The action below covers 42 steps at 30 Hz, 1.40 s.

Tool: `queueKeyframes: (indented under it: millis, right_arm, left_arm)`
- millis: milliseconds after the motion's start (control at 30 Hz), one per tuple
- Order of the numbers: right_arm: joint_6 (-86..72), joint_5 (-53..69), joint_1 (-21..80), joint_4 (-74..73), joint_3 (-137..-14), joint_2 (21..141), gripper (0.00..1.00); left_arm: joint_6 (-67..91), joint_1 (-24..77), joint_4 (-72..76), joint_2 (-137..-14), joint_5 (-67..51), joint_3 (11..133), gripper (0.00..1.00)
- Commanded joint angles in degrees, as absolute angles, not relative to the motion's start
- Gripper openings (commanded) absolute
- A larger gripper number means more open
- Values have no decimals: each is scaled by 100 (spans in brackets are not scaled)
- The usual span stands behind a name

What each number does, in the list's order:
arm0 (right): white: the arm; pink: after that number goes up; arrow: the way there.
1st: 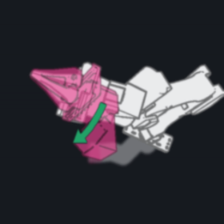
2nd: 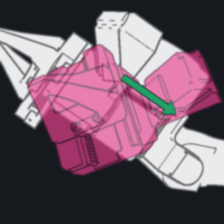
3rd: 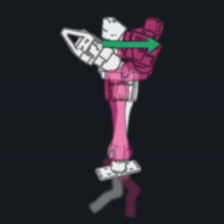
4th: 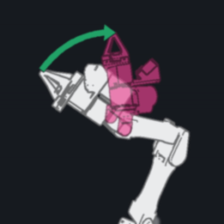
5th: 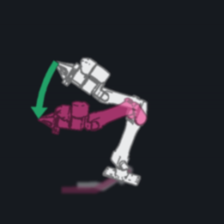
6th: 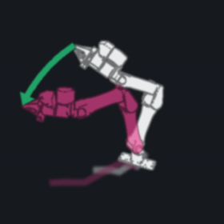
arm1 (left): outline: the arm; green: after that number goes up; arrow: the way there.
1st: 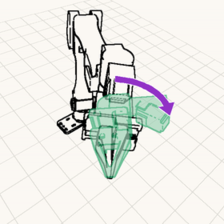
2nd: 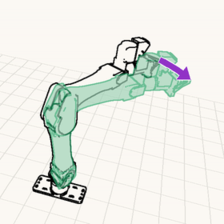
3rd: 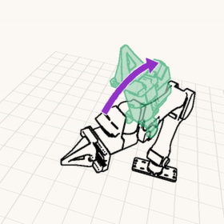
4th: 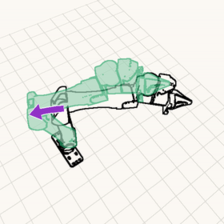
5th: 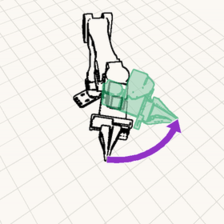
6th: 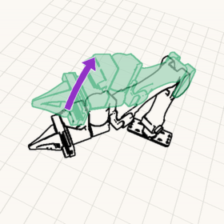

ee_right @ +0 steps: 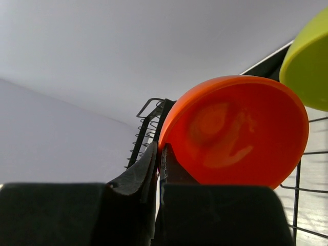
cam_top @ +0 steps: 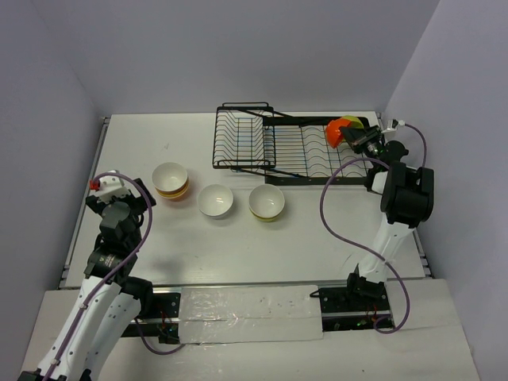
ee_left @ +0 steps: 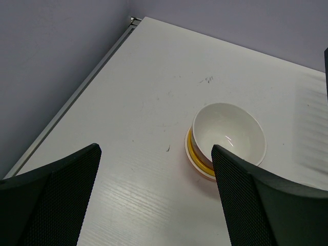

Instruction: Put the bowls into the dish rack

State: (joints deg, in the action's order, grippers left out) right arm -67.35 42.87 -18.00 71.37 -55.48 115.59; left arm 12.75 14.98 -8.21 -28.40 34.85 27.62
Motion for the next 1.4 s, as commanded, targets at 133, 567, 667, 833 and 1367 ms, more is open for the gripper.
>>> queueKeyframes:
  millis: [133, 567, 667, 833, 1367]
  right_arm:
    - [-6969, 4210, -1907, 8024, -5511, 11768, 0]
    - [-7110, 4026, -1995, 8138, -5423, 11953, 0]
    - [-7145, 3990, -2004, 8165, -5423, 11997, 0]
    - [-7251, 3946, -2004, 8262, -5431, 12085, 0]
    - [-7374, 3648, -2004, 8235, -5634, 12278, 0]
  left_arm:
    - [1195, 1512, -738, -2795, 3568, 2874, 94]
    - [1143, 1512, -721, -2637, 3577, 2839, 94]
    - [1125, 1512, -703, -2628, 3577, 2839, 94]
    - [1116, 1512, -694, -2593, 3533, 2830, 94]
    - [1134, 1512, -747, -2487, 3525, 2839, 94]
